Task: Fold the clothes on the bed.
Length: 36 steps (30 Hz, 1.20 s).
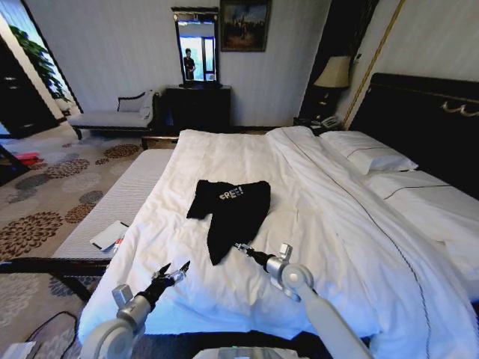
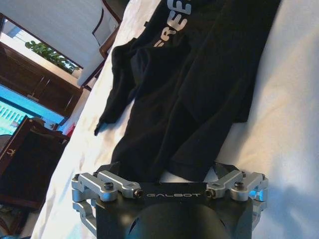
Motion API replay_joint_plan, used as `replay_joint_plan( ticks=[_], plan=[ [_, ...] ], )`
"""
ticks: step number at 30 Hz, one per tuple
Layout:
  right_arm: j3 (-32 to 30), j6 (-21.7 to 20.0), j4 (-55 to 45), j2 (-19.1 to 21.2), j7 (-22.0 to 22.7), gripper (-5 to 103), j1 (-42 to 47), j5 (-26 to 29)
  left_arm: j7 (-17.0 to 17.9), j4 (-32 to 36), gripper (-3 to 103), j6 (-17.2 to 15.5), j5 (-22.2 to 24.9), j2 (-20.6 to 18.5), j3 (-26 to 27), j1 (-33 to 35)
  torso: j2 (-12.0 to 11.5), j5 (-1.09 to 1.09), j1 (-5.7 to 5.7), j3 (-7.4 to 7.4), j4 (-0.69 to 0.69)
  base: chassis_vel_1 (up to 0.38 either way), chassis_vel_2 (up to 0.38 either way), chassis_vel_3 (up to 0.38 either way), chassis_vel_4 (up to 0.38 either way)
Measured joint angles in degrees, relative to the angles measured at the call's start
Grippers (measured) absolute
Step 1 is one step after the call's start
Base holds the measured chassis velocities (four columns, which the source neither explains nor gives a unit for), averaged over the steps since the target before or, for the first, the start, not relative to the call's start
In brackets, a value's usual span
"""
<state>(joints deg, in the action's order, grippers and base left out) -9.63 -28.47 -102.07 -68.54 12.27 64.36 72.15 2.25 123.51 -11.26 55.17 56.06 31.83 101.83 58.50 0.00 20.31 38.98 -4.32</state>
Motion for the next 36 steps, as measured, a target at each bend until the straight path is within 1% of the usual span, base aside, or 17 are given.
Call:
replay_joint_plan(
  ticks=[1,5,7,8,11,13,17,18,22,23,25,26,28,29,30,34,36],
  plan=[
    [0.06,0.07,0.44,-0.01,-0.08,103,-0.32,-0.10,0.02,0.06,100,-0.01,0.02,-0.01,0.08,0.01,0.00,0.00,0.00,0.00,0.00,0.000,0.000,0.000,0.000],
    [0.20,0.26,1.33,0.04,-0.30,93,-0.63,-0.62,0.06,0.09,100,-0.01,0.10,-0.01,0.27,-0.04,0.00,0.00,0.00,0.00,-0.01,0.000,0.000,0.000,0.000],
    [0.17,0.38,1.65,0.12,-0.39,83,-0.55,-0.88,0.21,0.18,100,-0.02,0.11,0.09,0.20,-0.05,0.00,0.00,0.00,0.00,-0.01,0.000,0.000,0.000,0.000],
    [0.17,0.38,1.65,0.12,-0.39,83,-0.55,-0.88,0.21,0.18,100,-0.02,0.11,0.09,0.20,-0.05,0.00,0.00,0.00,0.00,-0.01,0.000,0.000,0.000,0.000],
    [-0.13,0.66,2.58,0.16,-0.78,66,-0.27,-1.28,0.34,0.46,100,-0.02,0.07,0.20,-0.13,-0.05,0.00,0.00,0.00,0.00,-0.01,0.000,0.000,0.000,0.000],
    [-0.16,0.75,2.86,0.01,-0.83,66,-0.24,-1.38,0.39,0.46,100,-0.02,0.06,0.23,-0.18,-0.09,0.00,0.00,0.00,0.00,-0.02,0.000,0.000,0.000,0.000],
    [-0.05,1.01,3.43,-0.67,-0.95,45,-0.19,-1.78,0.71,0.52,100,-0.02,0.07,0.34,-0.54,-0.32,0.00,0.00,0.00,0.00,0.00,0.000,0.000,0.000,0.000],
    [-0.05,1.01,3.43,-0.67,-0.95,45,-0.19,-1.78,0.71,0.52,100,-0.02,0.07,0.34,-0.54,-0.32,0.00,0.00,0.00,0.00,0.00,0.000,0.000,0.000,0.000],
    [-0.13,1.50,3.59,-0.33,-1.44,28,0.46,-2.06,1.20,1.16,100,-0.03,-0.09,0.48,-1.12,-0.32,0.00,0.00,-0.01,0.00,-0.01,0.000,0.000,0.000,0.000],
    [-0.13,1.50,3.59,-0.33,-1.44,28,0.46,-2.06,1.20,1.16,100,-0.03,-0.09,0.48,-1.12,-0.32,0.00,0.00,-0.01,0.00,-0.01,0.000,0.000,0.000,0.000],
    [-0.41,1.61,3.58,-0.15,-1.57,17,0.86,-2.15,1.46,1.36,100,-0.10,-0.07,0.78,-1.93,-0.45,0.00,0.00,0.00,0.00,0.00,0.000,0.000,0.000,0.000],
    [-0.61,1.64,3.52,-0.07,-1.59,17,1.13,-2.17,1.57,1.37,100,-0.14,-0.07,0.91,-2.47,-0.71,0.00,0.00,0.00,0.00,0.00,0.000,0.000,0.000,0.000],
    [-0.98,1.67,3.28,0.19,-1.61,6,1.69,-2.33,1.83,1.27,100,-0.26,0.25,1.09,-3.76,-1.85,0.00,0.01,0.00,0.00,0.00,0.000,0.000,0.000,0.000],
    [-0.98,1.67,3.28,0.19,-1.61,6,1.69,-2.33,1.83,1.27,100,-0.26,0.25,1.09,-3.76,-1.85,0.00,0.01,0.00,0.00,0.00,0.000,0.000,0.000,0.000],
    [-1.22,1.70,3.02,0.43,-1.62,2,2.05,-2.43,2.22,0.90,100,-0.49,1.11,1.15,-4.53,-2.84,0.00,0.00,0.00,0.00,0.00,0.000,0.000,0.000,0.000],
    [-1.83,1.71,2.23,1.37,-1.62,1,2.90,-2.47,3.44,-0.88,100,-1.32,5.34,1.29,-5.98,-5.94,0.00,0.01,0.00,0.00,-0.02,0.000,0.000,0.000,0.000],
    [-2.17,1.71,1.96,1.94,-1.60,0,3.05,-2.44,4.16,-2.89,100,-2.08,9.50,1.69,-6.65,-8.23,0.00,0.00,0.00,0.00,-0.02,0.000,0.000,0.000,0.000]
  ],
)
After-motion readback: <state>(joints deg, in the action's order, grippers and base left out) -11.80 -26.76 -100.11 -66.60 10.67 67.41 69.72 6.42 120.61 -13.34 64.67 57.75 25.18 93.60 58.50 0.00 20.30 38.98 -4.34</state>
